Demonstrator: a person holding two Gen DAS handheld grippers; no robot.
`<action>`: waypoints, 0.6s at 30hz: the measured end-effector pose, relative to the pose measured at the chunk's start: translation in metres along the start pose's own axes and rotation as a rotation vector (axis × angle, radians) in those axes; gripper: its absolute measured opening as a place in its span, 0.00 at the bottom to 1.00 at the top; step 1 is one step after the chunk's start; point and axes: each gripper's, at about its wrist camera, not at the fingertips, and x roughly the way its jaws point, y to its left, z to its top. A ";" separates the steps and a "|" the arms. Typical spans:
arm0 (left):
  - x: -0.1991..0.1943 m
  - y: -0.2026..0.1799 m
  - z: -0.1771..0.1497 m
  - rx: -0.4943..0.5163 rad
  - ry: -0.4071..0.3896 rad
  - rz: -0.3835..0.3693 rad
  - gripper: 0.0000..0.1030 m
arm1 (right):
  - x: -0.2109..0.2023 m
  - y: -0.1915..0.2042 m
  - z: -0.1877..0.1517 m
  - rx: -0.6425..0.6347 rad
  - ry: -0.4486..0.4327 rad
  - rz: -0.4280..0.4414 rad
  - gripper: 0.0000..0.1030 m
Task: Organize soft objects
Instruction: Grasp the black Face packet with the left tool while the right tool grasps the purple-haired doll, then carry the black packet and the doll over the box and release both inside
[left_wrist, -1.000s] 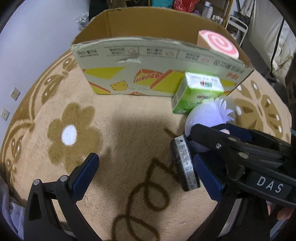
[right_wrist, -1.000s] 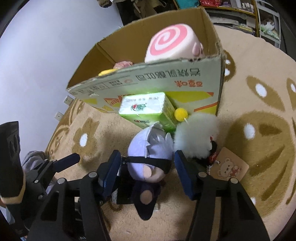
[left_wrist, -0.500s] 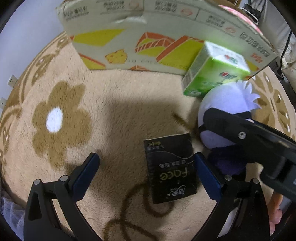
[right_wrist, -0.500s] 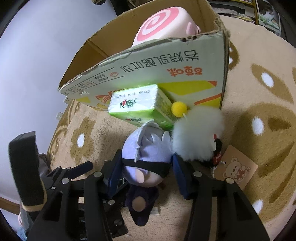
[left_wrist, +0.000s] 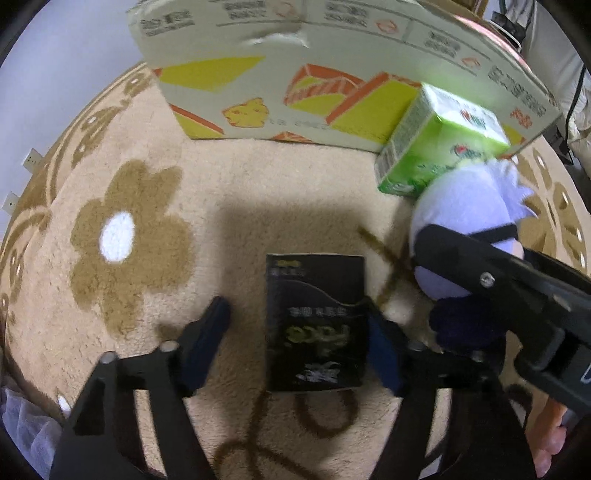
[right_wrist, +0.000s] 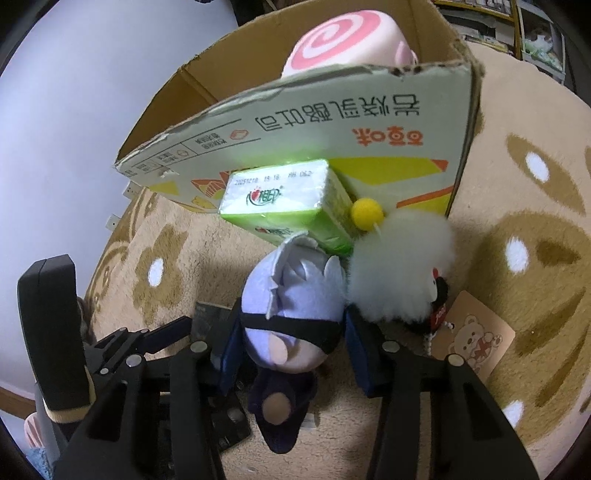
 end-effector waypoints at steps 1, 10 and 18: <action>-0.001 0.003 0.000 -0.012 -0.005 -0.001 0.54 | -0.002 0.001 0.000 -0.002 -0.005 -0.004 0.50; -0.013 0.015 0.003 -0.037 -0.049 -0.001 0.43 | -0.024 0.000 -0.003 -0.013 -0.068 -0.022 0.50; -0.047 0.013 0.000 -0.028 -0.160 0.025 0.43 | -0.056 -0.003 -0.005 -0.017 -0.164 0.017 0.50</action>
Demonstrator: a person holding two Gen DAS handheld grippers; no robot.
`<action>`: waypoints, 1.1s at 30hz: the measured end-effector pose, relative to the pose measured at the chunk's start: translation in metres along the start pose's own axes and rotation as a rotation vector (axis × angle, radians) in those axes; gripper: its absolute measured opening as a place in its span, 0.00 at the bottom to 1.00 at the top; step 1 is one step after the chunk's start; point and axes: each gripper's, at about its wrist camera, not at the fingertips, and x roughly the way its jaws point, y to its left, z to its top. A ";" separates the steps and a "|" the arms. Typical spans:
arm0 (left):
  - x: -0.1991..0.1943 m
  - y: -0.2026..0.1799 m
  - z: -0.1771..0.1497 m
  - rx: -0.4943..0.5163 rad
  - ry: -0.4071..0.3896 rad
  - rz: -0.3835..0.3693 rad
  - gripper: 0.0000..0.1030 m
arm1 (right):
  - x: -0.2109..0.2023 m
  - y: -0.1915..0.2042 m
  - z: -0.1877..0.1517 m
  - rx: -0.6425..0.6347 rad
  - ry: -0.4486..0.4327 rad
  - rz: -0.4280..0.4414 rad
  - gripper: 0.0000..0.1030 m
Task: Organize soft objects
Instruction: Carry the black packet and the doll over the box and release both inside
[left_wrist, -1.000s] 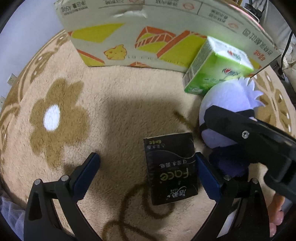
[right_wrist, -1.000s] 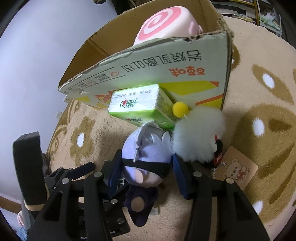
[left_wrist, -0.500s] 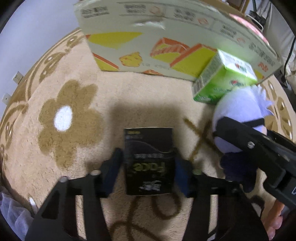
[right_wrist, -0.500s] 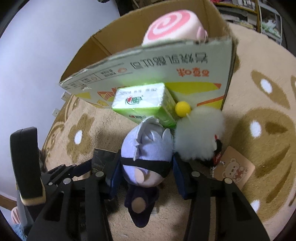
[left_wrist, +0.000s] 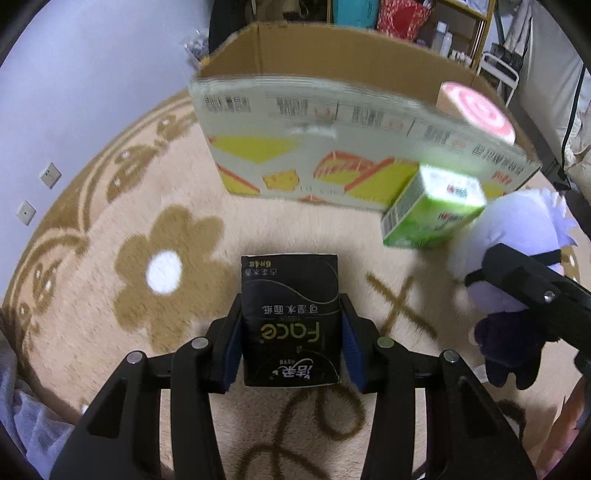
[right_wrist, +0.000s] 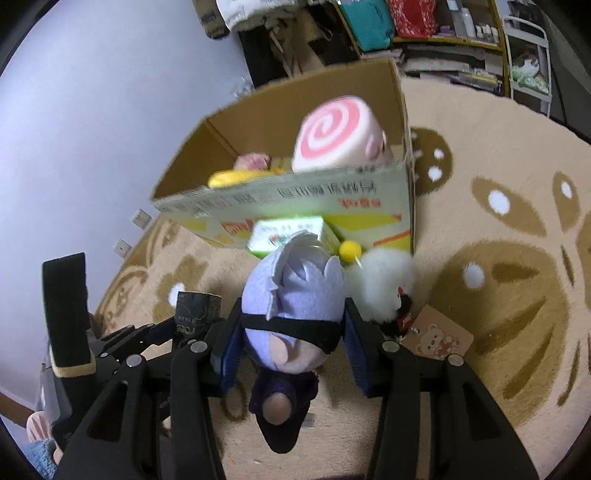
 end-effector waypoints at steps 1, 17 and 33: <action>-0.005 0.000 0.001 0.001 -0.017 0.006 0.43 | -0.004 0.000 0.001 -0.001 -0.013 0.008 0.50; -0.043 0.004 0.022 0.042 -0.167 0.021 0.43 | -0.050 0.008 0.010 -0.028 -0.158 -0.002 0.50; -0.079 0.005 0.062 0.058 -0.312 0.031 0.43 | -0.081 0.013 0.037 -0.048 -0.308 -0.015 0.50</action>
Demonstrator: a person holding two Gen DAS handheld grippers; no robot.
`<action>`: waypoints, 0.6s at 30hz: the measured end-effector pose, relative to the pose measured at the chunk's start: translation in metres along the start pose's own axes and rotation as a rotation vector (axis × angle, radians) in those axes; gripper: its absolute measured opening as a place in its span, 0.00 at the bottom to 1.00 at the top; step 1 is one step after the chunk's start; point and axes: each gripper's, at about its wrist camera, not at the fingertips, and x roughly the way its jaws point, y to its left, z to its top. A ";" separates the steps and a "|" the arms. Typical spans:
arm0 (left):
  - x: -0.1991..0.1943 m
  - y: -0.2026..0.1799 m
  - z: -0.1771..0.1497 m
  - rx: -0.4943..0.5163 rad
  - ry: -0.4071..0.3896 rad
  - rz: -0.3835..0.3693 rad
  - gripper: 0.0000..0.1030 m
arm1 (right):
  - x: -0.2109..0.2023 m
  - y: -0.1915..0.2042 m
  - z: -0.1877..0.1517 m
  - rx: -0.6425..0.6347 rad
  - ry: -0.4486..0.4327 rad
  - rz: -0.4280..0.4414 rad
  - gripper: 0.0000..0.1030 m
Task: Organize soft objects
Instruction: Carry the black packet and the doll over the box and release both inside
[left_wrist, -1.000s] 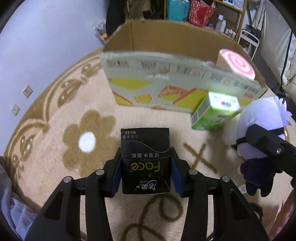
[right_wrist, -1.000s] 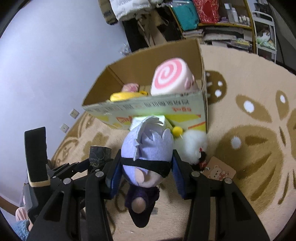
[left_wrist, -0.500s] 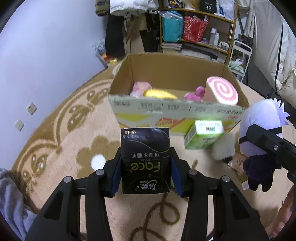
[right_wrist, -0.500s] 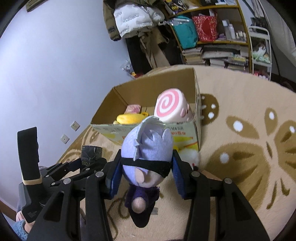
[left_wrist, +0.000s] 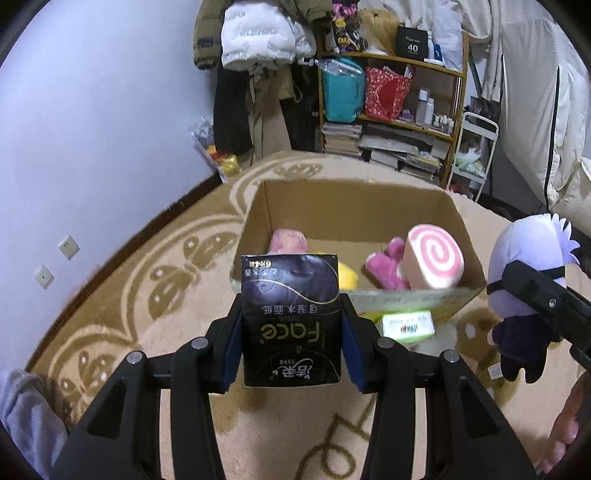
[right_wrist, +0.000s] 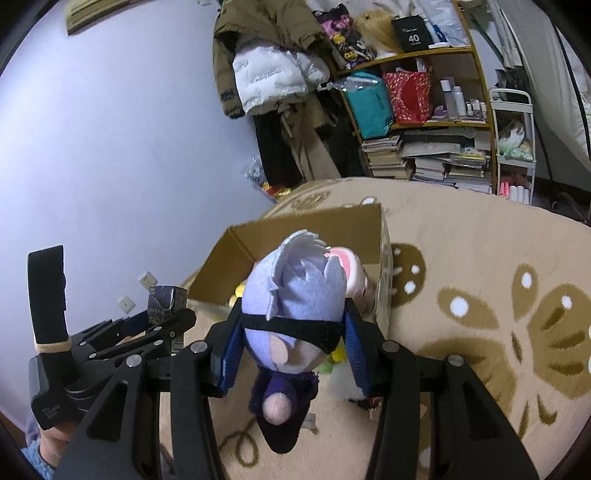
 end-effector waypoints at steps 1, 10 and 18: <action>-0.002 -0.001 0.002 0.009 -0.010 0.006 0.43 | -0.001 0.000 0.002 0.000 -0.008 -0.001 0.50; 0.007 -0.008 0.017 0.036 -0.024 0.000 0.43 | 0.007 -0.005 0.018 -0.011 -0.030 -0.009 0.50; 0.031 -0.007 0.040 0.049 -0.039 -0.003 0.43 | 0.022 0.001 0.039 -0.052 -0.042 -0.009 0.51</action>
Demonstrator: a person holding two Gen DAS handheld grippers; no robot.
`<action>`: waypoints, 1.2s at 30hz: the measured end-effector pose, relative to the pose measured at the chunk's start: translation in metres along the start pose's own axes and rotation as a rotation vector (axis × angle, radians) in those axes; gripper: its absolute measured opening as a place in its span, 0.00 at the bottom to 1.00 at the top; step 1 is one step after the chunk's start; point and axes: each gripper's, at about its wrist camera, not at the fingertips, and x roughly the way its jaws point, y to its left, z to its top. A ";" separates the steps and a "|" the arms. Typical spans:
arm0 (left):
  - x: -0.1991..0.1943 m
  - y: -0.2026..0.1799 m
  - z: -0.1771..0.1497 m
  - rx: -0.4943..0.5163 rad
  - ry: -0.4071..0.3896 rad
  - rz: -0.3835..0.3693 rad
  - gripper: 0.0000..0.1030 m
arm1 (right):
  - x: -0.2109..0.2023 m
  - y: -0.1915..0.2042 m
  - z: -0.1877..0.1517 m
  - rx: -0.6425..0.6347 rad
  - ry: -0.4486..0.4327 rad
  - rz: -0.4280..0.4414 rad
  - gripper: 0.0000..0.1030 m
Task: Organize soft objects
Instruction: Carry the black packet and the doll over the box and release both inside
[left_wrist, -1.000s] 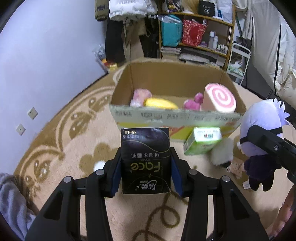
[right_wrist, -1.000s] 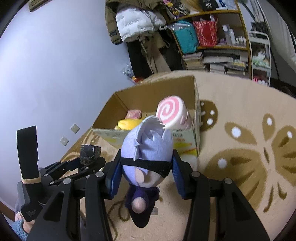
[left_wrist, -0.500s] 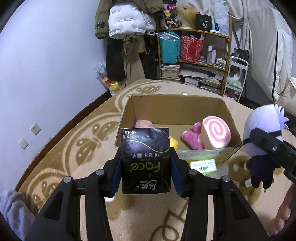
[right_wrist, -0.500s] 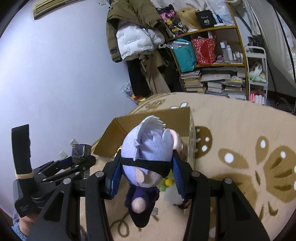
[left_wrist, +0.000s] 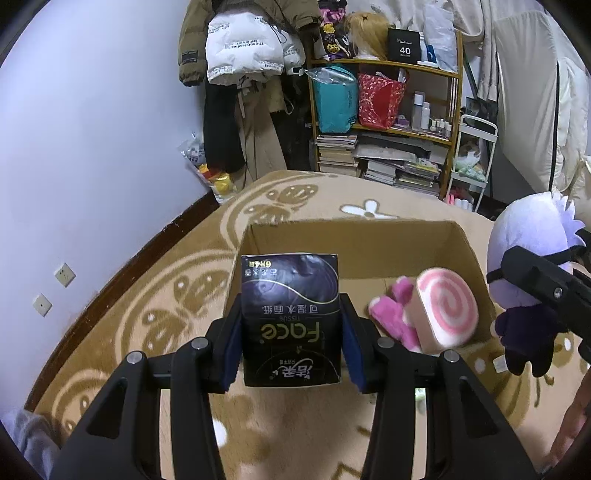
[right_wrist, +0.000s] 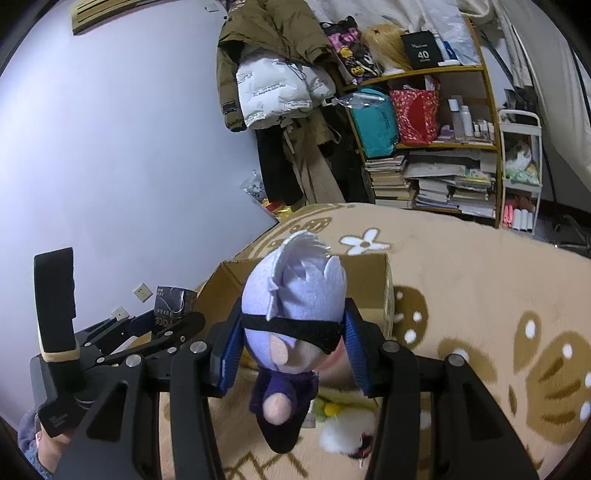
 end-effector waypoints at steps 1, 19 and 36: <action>0.003 0.002 0.004 0.001 -0.004 0.003 0.43 | 0.004 0.001 0.003 -0.006 0.001 0.001 0.51; 0.037 0.018 0.024 -0.011 -0.040 0.047 0.44 | 0.073 -0.001 0.013 -0.002 0.072 0.071 0.53; 0.032 0.008 0.019 -0.009 0.003 0.045 0.92 | 0.049 -0.019 0.013 0.033 0.074 -0.009 1.00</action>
